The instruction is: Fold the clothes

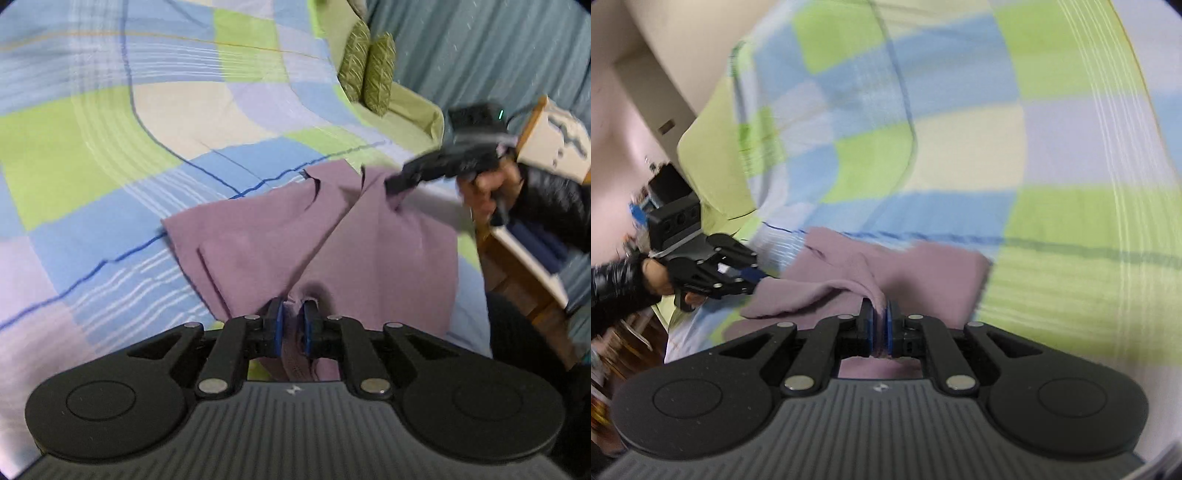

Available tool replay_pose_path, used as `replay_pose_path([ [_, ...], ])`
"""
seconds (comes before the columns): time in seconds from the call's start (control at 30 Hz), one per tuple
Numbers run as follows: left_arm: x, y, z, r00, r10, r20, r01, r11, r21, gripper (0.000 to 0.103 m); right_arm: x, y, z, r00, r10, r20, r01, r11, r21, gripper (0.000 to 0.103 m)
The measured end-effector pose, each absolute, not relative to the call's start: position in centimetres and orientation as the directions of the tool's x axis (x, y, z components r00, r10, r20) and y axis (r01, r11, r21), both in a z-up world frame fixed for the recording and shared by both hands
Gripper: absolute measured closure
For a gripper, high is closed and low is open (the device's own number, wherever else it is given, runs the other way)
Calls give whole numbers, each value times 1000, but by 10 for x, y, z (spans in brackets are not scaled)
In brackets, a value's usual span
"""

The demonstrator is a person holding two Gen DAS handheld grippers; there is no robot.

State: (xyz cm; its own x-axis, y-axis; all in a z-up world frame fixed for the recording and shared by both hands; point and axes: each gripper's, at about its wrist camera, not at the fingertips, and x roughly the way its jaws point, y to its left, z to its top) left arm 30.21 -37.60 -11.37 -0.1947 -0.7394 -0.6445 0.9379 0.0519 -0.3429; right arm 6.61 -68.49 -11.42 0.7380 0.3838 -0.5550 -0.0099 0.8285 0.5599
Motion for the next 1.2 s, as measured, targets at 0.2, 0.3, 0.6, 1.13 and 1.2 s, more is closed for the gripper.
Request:
replay_pose_path([
  [0.2, 272, -361, -97, -30, -778, -628, 997, -65, 34, 55, 43, -694, -130, 784, 344, -517, 32, 810, 586, 84],
  [0.3, 250, -360, -89, -7, -812, -583, 957, -176, 233, 53, 32, -693, -132, 808, 310, -501, 37, 823, 568, 84],
  [0.6, 234, -377, -97, -51, -736, -675, 903, -323, 283, 80, 41, -690, -125, 797, 316, -515, -3, 854, 520, 86],
  [1.13, 342, -389, -101, -21, -788, -616, 938, 197, -284, 79, 63, -718, -136, 809, 304, -503, 79, 792, 605, 95],
  [1.2, 340, -389, -101, -37, -792, -610, 942, 176, -285, 75, 60, -719, -138, 820, 304, -486, 80, 779, 622, 94],
])
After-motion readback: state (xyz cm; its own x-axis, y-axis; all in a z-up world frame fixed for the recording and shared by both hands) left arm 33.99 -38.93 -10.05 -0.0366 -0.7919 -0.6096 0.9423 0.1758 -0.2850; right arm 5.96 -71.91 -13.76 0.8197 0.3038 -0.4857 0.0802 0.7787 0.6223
